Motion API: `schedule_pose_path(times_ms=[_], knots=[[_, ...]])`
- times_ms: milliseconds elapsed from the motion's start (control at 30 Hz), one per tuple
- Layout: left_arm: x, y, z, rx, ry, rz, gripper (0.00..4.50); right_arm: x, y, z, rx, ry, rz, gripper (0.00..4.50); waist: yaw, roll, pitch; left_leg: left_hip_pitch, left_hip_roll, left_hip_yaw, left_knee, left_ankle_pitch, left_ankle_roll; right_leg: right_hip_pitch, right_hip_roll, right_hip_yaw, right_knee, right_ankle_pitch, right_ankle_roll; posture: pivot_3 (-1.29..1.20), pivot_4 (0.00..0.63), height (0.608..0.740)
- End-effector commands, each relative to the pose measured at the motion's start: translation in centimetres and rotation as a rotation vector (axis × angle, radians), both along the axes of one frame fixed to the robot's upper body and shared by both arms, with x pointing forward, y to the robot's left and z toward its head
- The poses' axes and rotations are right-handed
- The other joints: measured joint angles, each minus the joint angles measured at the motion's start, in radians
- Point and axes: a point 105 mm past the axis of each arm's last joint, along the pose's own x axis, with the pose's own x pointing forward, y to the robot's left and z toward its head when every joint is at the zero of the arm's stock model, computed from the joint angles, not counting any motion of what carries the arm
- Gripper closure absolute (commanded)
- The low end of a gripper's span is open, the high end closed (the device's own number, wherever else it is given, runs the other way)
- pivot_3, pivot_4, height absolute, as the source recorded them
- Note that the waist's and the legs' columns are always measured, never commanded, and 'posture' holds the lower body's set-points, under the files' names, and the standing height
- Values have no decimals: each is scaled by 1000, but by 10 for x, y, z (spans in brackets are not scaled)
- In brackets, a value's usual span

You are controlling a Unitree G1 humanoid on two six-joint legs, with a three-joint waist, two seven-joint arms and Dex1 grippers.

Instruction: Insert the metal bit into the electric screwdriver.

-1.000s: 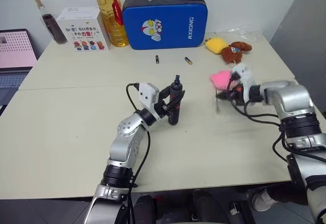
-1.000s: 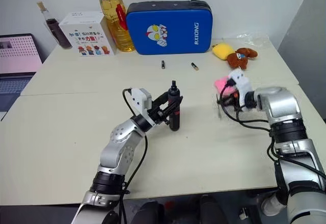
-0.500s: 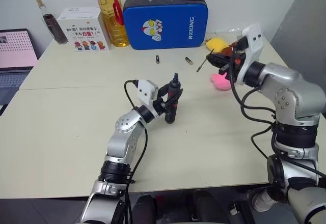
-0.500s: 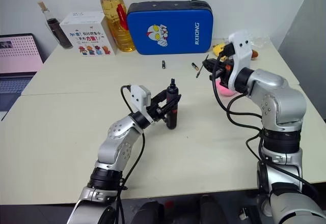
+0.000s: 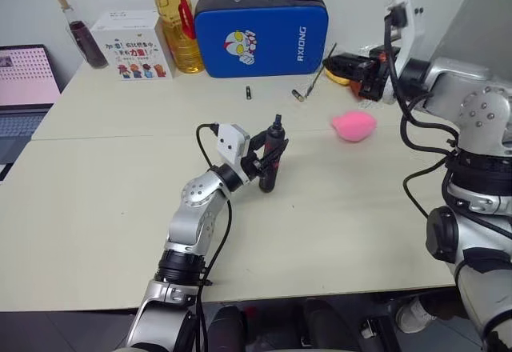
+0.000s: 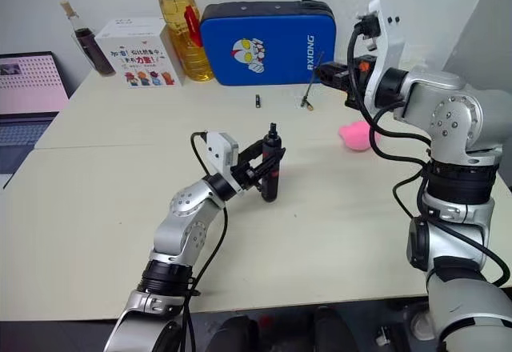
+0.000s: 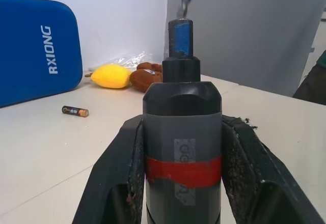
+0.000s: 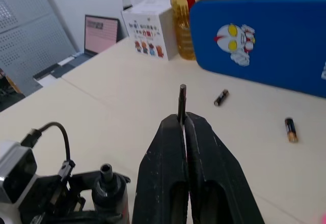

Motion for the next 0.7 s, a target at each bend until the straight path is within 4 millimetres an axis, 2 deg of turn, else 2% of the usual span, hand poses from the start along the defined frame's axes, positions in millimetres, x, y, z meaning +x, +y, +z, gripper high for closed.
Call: schedule_pose_path(times_ms=[33, 233, 333, 467, 700], knots=[[2, -1, 20, 6, -93, 37, 2846, -12, 14, 27, 11, -60, 47, 4415, -1, 0, 0, -1, 0, 0, 0, 0, 0, -1, 0, 0, 1, 0, 0, 0, 150, 740], [4, -2, 25, -5, -116, 78, 2846, -3, 13, 36, 1, -36, -42, 4415, 1, 0, 0, -4, 0, -1, 0, 0, 0, -2, -2, -1, 0, 0, 0, 0, 150, 740], [5, -10, 39, -38, -144, 96, 2846, 0, 11, 44, -4, -28, -95, 4415, 2, 0, 0, -5, 0, -1, 0, 0, 0, -3, -6, -1, 0, 0, 0, 0, 150, 740], [11, -16, 42, -32, -154, 150, 2846, 4, 10, 47, -14, -10, -160, 4415, 5, 0, 0, -14, 0, -1, 2, 0, 0, -11, -7, -1, 1, 2, 3, 0, 150, 740], [27, -39, 39, -19, -142, 221, 2846, 7, 28, 62, 7, -19, -253, 4415, 4, 0, 0, -15, -1, 1, 1, 0, 0, -12, -9, 0, 0, 2, 3, 0, 150, 740]])
